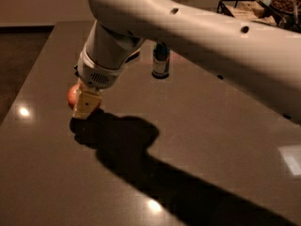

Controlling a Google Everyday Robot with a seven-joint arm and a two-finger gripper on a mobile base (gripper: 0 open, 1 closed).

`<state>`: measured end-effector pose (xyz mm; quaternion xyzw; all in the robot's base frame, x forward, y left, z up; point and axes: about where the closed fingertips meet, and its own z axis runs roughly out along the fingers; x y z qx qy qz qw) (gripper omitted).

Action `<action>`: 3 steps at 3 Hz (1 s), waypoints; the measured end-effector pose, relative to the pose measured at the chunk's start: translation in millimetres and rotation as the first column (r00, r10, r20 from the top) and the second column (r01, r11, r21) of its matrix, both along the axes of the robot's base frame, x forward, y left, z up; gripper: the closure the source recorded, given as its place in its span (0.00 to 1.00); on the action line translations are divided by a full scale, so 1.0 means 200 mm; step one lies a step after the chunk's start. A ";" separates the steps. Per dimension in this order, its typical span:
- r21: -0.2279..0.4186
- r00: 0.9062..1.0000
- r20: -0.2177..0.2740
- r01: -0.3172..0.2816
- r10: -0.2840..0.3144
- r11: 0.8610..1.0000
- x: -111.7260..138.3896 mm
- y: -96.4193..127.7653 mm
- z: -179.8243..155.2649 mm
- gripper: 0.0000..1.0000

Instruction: Move apple near redbull can

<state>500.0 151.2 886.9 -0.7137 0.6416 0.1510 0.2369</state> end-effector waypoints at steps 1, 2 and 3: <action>0.030 0.986 0.077 0.147 -0.149 0.989 0.08 -0.23 0.18 1.00; 0.044 0.945 0.127 0.297 -0.300 0.954 0.18 -0.51 0.31 1.00; 0.049 0.874 0.127 0.467 -0.469 0.883 0.34 -0.85 0.33 1.00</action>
Offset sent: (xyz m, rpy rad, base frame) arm 0.0608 -0.1777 0.0863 0.0218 -0.1873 -0.5017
